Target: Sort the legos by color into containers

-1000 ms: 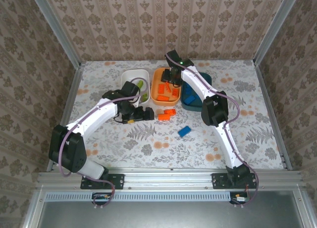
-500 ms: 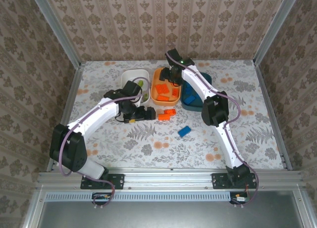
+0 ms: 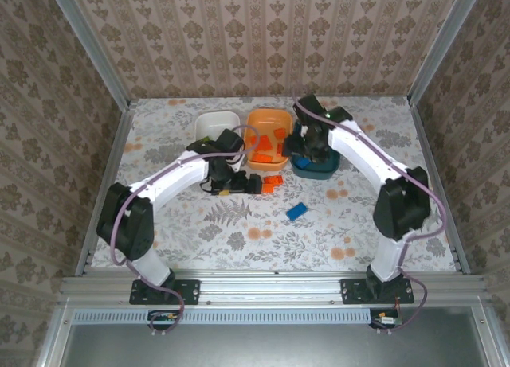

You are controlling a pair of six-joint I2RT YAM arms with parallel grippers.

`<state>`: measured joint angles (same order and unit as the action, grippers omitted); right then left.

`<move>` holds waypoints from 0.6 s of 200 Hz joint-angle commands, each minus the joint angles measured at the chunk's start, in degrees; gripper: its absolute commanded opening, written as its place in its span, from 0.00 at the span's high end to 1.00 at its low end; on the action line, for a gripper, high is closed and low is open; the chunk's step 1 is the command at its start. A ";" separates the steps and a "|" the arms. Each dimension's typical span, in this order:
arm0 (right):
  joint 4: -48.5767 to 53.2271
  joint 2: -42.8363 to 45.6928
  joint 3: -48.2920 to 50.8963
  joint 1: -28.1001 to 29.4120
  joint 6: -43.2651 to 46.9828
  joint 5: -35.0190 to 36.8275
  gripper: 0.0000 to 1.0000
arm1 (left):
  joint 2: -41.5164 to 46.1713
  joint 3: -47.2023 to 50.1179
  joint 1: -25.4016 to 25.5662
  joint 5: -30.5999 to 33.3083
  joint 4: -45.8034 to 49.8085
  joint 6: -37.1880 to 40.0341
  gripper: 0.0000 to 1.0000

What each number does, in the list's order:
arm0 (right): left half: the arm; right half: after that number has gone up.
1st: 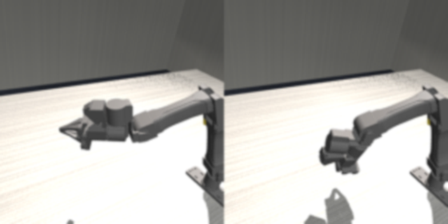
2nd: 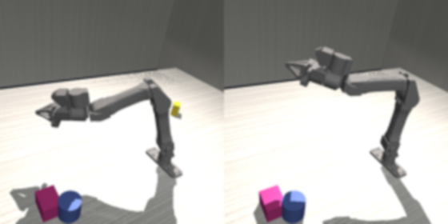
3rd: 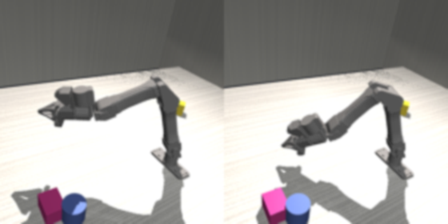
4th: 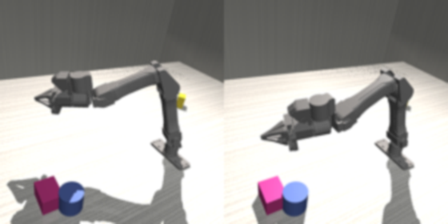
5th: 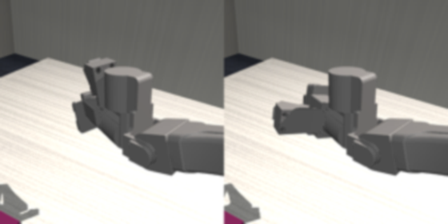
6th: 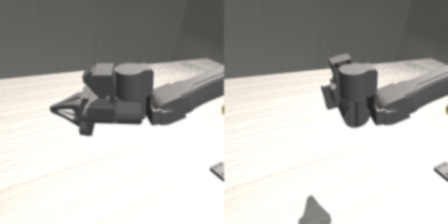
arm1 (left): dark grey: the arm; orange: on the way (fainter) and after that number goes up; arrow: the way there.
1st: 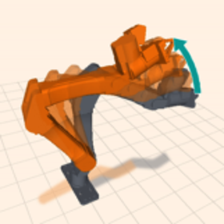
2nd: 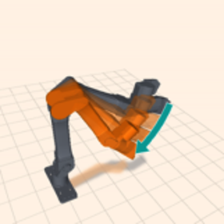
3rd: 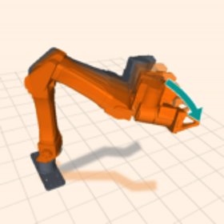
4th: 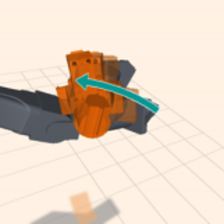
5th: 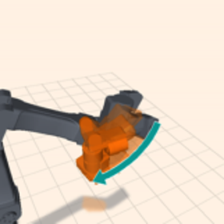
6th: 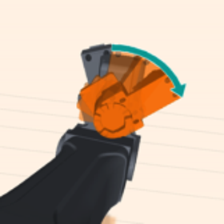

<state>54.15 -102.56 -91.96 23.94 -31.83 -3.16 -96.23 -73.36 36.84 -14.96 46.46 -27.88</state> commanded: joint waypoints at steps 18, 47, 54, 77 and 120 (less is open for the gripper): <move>-2.50 9.17 14.01 -0.52 -3.63 -0.74 0.25 | -8.01 -5.85 2.64 -0.45 -0.75 3.82 0.00; -1.12 13.65 20.14 -0.55 -4.52 -0.64 0.25 | -14.26 -11.61 4.52 -0.06 0.82 4.72 0.00; -1.09 14.66 21.41 -0.54 -4.84 -0.93 0.25 | -15.74 -13.01 4.70 0.25 1.49 4.74 0.00; -1.32 17.70 24.72 -0.49 -5.95 -1.42 0.25 | -19.78 -17.00 4.86 1.35 3.40 4.56 0.00; -1.76 20.31 28.99 -0.48 -5.33 -2.37 0.25 | -24.89 -22.47 5.07 3.14 6.91 4.33 0.05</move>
<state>52.62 -83.81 -65.47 23.70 -36.47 -3.73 -119.11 -92.86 41.65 -13.54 49.06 -24.51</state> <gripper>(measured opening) 0.748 0.969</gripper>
